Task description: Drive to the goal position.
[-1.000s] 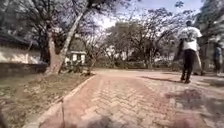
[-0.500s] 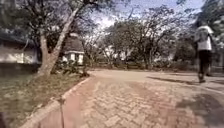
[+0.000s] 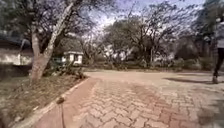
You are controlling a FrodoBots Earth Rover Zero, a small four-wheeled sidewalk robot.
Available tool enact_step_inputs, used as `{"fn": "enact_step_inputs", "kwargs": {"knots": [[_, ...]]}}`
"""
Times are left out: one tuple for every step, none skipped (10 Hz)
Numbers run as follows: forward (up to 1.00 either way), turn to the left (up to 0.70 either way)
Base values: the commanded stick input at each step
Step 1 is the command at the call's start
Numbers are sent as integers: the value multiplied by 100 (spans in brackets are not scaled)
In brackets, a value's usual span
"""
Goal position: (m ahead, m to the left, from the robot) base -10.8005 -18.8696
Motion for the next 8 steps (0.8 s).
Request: {"fn": "enact_step_inputs", "kwargs": {"knots": [[85, -3], [85, -19], [85, -34], [85, -34], [85, -34], [85, -34], [85, -34], [85, -34]]}}
